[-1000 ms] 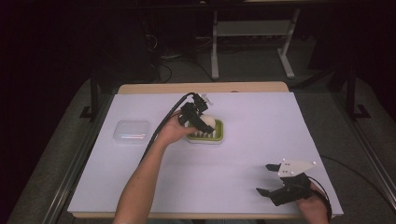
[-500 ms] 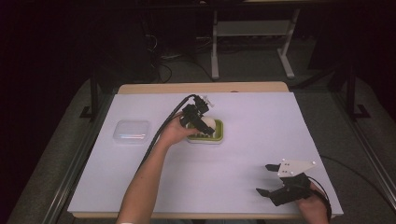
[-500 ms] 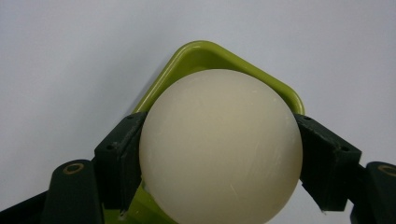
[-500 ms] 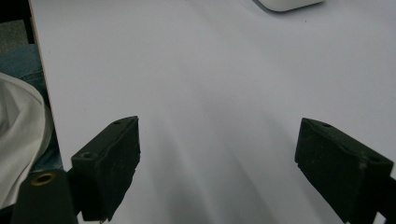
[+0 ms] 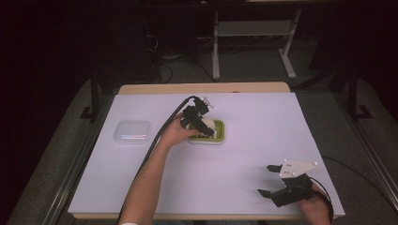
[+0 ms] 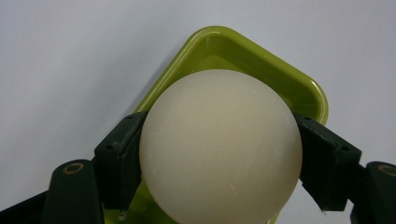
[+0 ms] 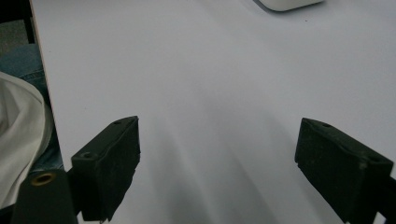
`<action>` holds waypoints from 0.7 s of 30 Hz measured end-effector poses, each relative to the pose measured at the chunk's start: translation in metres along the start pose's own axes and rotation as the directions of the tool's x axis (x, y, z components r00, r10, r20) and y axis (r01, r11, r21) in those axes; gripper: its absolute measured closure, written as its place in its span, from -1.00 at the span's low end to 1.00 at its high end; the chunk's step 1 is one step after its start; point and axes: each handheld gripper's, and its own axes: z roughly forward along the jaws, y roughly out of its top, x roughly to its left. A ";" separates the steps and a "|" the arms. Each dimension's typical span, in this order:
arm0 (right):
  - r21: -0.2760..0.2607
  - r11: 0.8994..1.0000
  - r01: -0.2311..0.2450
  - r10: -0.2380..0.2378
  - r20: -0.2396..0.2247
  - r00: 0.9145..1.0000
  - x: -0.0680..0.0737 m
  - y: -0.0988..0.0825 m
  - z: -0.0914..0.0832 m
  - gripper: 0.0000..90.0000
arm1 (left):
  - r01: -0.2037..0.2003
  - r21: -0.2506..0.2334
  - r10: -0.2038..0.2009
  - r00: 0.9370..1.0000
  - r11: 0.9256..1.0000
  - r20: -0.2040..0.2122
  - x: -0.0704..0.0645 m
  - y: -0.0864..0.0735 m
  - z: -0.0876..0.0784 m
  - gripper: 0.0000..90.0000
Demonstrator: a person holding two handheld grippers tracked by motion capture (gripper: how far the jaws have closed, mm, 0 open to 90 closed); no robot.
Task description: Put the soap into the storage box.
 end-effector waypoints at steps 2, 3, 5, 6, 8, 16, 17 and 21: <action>0.000 1.000 -0.001 0.001 -0.002 1.000 0.000 0.000 0.000 -0.70 | 0.000 -0.004 0.000 1.000 1.000 -0.001 -0.001 0.000 0.001 -0.45; 0.000 1.000 0.000 0.000 -0.003 1.000 0.000 0.000 0.000 -0.70 | 0.000 -0.003 0.000 1.000 1.000 -0.001 -0.001 0.001 0.002 -0.45; 0.003 1.000 0.002 -0.002 -0.003 1.000 0.000 0.000 0.000 -0.70 | 0.001 -0.004 -0.001 1.000 1.000 -0.001 -0.002 0.001 0.003 -0.45; 0.003 1.000 0.003 -0.003 -0.003 1.000 0.000 0.000 0.000 -0.70 | 0.000 -0.004 0.000 1.000 1.000 -0.001 -0.002 0.001 0.003 -0.45; 0.000 1.000 0.002 -0.002 -0.002 1.000 0.000 0.000 0.000 -0.70 | 0.002 -0.002 -0.002 1.000 1.000 -0.004 -0.002 0.001 0.004 -0.45; 0.001 1.000 -0.001 0.001 -0.001 1.000 0.001 0.000 0.000 -0.70 | 0.014 0.005 -0.014 1.000 1.000 -0.014 0.000 -0.001 0.006 -0.45; 0.001 1.000 0.000 0.000 -0.002 1.000 0.000 0.000 0.000 -0.70 | 0.014 0.006 -0.014 1.000 1.000 -0.014 0.000 -0.001 0.007 -0.45; 0.002 1.000 0.000 0.000 -0.004 1.000 0.000 0.000 0.000 -0.70 | 0.018 0.017 -0.018 1.000 1.000 -0.016 -0.001 -0.001 0.009 -0.45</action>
